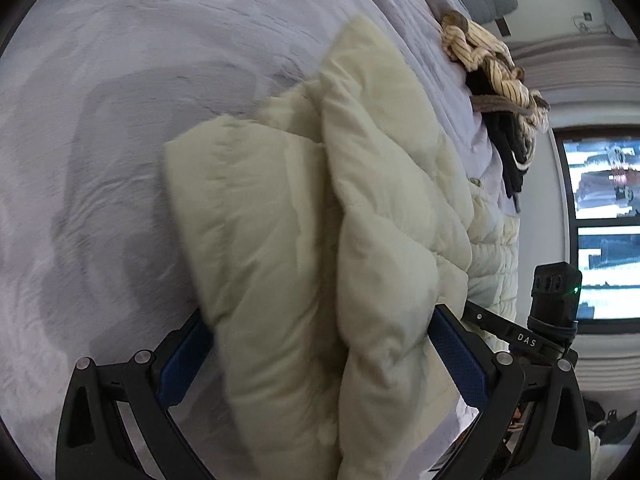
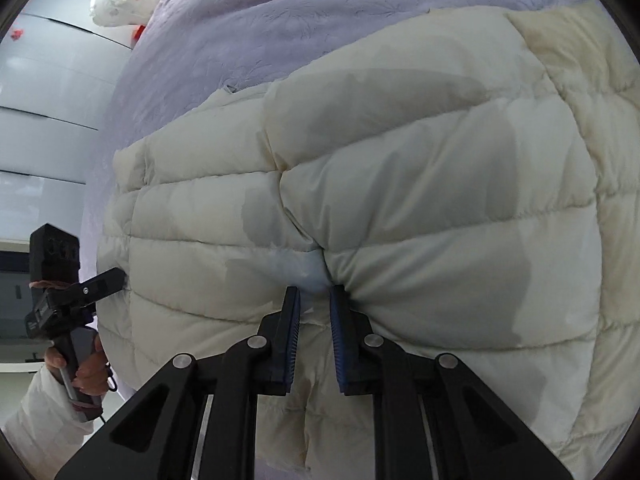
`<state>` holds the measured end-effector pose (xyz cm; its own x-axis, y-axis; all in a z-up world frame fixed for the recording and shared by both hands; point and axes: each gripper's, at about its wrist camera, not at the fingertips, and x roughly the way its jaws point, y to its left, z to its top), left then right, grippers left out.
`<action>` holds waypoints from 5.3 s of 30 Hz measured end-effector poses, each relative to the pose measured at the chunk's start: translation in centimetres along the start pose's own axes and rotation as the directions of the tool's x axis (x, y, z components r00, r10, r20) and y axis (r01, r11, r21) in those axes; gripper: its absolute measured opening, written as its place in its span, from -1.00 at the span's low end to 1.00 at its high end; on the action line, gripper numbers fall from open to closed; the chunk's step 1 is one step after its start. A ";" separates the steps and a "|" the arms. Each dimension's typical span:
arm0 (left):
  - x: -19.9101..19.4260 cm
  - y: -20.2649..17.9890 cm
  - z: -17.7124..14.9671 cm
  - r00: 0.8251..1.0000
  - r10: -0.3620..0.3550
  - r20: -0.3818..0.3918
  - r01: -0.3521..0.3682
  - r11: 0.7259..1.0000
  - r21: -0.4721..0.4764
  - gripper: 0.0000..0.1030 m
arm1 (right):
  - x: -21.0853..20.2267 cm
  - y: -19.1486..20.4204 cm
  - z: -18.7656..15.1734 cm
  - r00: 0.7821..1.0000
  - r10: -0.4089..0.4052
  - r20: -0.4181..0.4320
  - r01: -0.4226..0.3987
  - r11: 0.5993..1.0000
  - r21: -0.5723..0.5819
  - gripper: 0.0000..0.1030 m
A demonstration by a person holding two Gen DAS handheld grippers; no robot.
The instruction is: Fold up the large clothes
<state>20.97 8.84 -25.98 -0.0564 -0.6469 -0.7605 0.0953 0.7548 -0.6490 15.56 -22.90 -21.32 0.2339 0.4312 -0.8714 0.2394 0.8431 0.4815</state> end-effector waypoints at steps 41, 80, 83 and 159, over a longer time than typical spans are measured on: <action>0.6 -19.6 -3.6 0.996 -0.091 0.013 0.084 0.957 0.278 -0.43 | -7.5 -7.1 -4.9 0.965 0.255 0.055 -0.259 0.961 0.095 -0.32; 14.6 -36.0 -6.0 0.967 -0.074 -0.245 0.186 0.861 0.474 0.38 | -5.3 -23.7 -9.3 0.902 0.381 0.205 -0.429 0.850 0.307 -0.73; 15.0 -35.9 -5.8 0.967 -0.064 -0.248 0.179 0.861 0.476 0.38 | -7.7 -25.2 -10.1 0.904 0.353 0.242 -0.419 0.845 0.332 -0.71; 7.4 -26.0 -0.9 0.998 0.055 -0.041 -0.038 0.939 0.342 0.69 | -6.1 -25.7 -0.6 0.912 0.401 0.083 -0.409 0.878 0.248 1.00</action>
<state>17.15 -15.48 -14.70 -0.0919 -0.5994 -0.7951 0.4312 0.6958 -0.5744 7.41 -47.00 -28.42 0.3877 0.7049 -0.5940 0.3483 0.4846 0.8024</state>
